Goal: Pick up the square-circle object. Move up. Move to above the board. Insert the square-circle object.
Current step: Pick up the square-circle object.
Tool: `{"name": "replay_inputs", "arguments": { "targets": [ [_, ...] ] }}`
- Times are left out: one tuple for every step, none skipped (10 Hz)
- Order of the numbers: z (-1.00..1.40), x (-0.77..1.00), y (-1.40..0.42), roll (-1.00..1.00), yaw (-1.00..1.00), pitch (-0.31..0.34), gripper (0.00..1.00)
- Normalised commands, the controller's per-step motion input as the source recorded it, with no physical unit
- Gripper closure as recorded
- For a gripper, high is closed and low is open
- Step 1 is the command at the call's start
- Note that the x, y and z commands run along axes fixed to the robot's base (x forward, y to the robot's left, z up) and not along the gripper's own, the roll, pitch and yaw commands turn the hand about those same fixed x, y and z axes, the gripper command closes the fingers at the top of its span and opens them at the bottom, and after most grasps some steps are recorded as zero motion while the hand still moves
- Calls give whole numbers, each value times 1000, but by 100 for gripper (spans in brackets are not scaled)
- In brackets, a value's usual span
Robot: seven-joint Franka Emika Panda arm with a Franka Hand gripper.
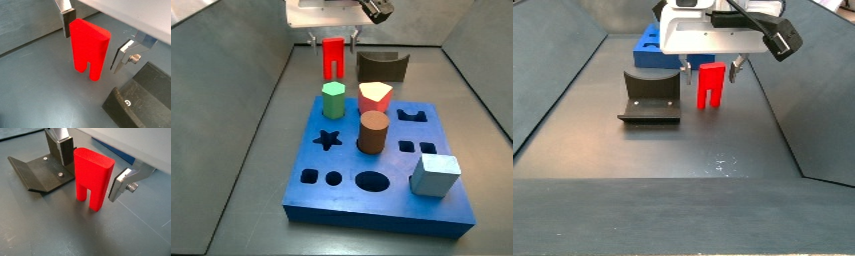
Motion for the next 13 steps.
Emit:
{"name": "replay_inputs", "arguments": {
  "targets": [
    [0,0,0,10,0,0,0],
    [0,0,0,0,0,0,100],
    [0,0,0,0,0,0,100],
    [0,0,0,0,0,0,100],
    [0,0,0,0,0,0,100],
    [0,0,0,0,0,0,100],
    [0,0,0,0,0,0,100],
    [0,0,0,0,0,0,100],
    [0,0,0,0,0,0,100],
    [0,0,0,0,0,0,100],
    [0,0,0,0,0,0,100],
    [0,0,0,0,0,0,100],
    [0,0,0,0,0,0,100]
  ]
}}
